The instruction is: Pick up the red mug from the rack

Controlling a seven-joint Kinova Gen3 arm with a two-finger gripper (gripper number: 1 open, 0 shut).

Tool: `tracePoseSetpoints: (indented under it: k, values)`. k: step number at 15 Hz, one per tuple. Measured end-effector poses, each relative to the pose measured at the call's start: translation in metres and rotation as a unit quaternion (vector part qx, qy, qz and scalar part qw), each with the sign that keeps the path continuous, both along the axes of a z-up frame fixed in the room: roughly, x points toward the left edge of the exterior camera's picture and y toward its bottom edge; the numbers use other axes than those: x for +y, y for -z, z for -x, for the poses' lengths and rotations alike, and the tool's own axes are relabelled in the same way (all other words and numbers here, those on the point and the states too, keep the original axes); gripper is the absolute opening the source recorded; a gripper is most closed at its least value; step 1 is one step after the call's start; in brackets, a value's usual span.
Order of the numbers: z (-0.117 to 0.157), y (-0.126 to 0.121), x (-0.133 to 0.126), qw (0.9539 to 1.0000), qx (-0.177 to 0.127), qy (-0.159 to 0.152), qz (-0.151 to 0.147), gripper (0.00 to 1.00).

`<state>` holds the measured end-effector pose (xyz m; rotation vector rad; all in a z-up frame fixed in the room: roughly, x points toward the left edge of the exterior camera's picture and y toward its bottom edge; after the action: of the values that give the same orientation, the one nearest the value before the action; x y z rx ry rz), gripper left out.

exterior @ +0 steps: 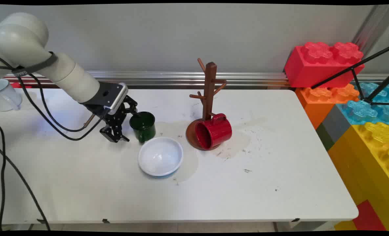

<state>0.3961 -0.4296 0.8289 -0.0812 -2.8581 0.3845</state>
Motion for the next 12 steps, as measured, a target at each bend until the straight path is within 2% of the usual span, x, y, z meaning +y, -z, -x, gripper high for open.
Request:
tracePoseSetpoints:
  k: [5,12]
  values:
    - [0.003,-0.019,0.008,0.9998,0.010,-0.018,-0.005,1.00]
    - [0.010,-0.055,0.025,0.9949,0.024,-0.097,-0.017,1.00]
